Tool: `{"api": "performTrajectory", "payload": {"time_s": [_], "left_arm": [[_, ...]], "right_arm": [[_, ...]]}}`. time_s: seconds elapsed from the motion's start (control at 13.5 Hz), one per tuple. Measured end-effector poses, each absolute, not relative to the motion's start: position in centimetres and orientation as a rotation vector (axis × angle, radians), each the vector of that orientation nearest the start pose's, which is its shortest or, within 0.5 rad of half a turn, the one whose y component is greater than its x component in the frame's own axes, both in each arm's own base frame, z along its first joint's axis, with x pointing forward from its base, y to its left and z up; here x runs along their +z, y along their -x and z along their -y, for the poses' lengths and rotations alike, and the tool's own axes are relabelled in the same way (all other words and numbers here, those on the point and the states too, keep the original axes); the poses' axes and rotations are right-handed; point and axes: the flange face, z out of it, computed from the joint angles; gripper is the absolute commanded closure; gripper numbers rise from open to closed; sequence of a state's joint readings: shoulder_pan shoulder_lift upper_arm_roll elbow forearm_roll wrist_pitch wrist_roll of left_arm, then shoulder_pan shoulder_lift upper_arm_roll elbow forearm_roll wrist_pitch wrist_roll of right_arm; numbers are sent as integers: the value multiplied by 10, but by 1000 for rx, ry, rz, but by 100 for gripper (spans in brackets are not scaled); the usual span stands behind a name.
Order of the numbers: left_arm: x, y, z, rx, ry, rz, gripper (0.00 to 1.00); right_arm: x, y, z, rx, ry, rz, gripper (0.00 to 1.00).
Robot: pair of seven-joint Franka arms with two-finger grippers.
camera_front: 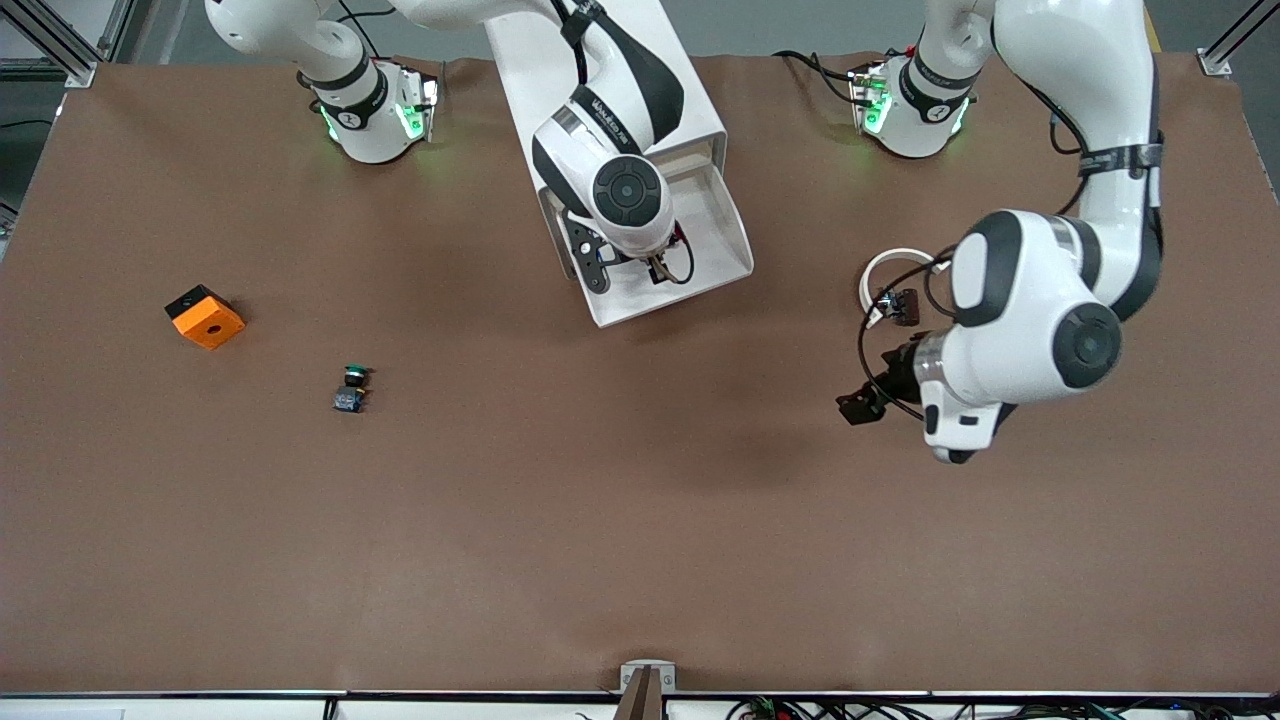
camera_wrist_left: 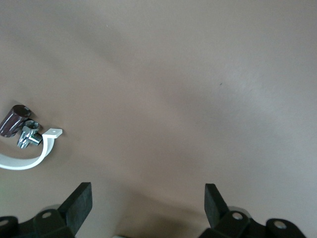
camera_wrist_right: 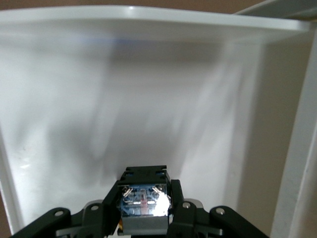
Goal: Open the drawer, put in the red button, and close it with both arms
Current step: 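Lower the red button into the open drawer and open the right gripper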
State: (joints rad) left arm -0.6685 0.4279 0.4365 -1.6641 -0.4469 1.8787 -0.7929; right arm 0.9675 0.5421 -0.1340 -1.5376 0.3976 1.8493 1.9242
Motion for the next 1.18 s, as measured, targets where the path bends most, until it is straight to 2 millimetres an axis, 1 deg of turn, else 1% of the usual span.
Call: {"api": "performTrajectory", "payload": {"time_s": [0.22,0.37,0.44,0.52,0.67,0.74,0.81,0.96,1.03,1.18], "left_arm": [[335,-577,239,358,3053,1038,0],[319,-559,259,336,3059,976,0],[314,-551,270,327,3066,945,0],[309,-542,283,317,3074,912,0],[296,-523,304,297,3083,859,0],[288,-512,312,294,3080,844,0],[281,-503,319,295,3071,840,0],[271,-484,334,305,3050,844,0],[270,-475,343,312,3041,847,0],[274,-458,360,320,3035,853,0]], "right_arm": [[329,-422,-527,547,2652,-1882,0],[333,-425,-527,541,2643,-1879,0],[339,-428,-527,534,2633,-1875,0],[350,-431,-526,528,2619,-1867,0],[383,-436,-521,522,2592,-1846,0],[404,-440,-514,524,2576,-1841,0],[426,-446,-502,530,2563,-1832,0],[471,-457,-467,566,2579,-1783,0],[491,-462,-447,584,2598,-1739,0],[528,-473,-403,615,2638,-1625,0]]}}
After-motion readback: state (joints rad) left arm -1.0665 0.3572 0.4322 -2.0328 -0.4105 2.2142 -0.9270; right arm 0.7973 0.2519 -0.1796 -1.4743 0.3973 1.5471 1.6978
